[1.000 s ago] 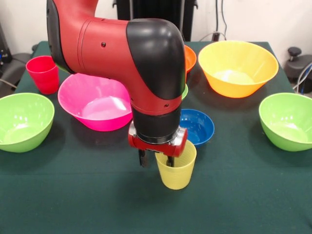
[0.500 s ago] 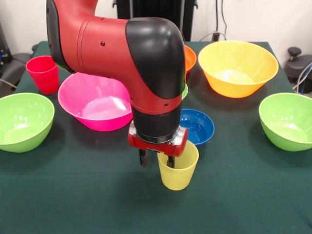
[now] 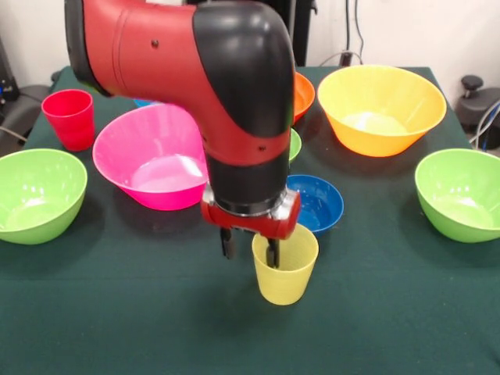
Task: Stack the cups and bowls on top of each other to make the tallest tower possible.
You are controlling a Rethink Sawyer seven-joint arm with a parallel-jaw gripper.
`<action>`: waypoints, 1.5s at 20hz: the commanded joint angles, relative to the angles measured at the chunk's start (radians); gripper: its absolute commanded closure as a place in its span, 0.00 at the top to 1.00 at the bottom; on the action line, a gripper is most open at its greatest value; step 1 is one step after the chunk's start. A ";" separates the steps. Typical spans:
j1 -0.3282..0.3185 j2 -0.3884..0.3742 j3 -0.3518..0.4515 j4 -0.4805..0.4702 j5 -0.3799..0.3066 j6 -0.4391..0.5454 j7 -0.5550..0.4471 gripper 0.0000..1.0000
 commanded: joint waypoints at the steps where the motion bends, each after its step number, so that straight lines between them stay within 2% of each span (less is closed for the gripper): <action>1: -0.014 -0.123 0.066 0.165 0.029 0.119 0.095 1.00; 11: -0.032 -0.241 0.071 0.292 0.058 0.172 0.078 1.00; 17: -0.059 -0.335 0.083 0.435 0.082 0.198 0.033 1.00; 22: -0.044 -0.441 0.066 0.626 0.084 0.110 0.032 1.00; 30: 0.027 -0.510 0.064 0.849 0.037 -0.085 0.072 1.00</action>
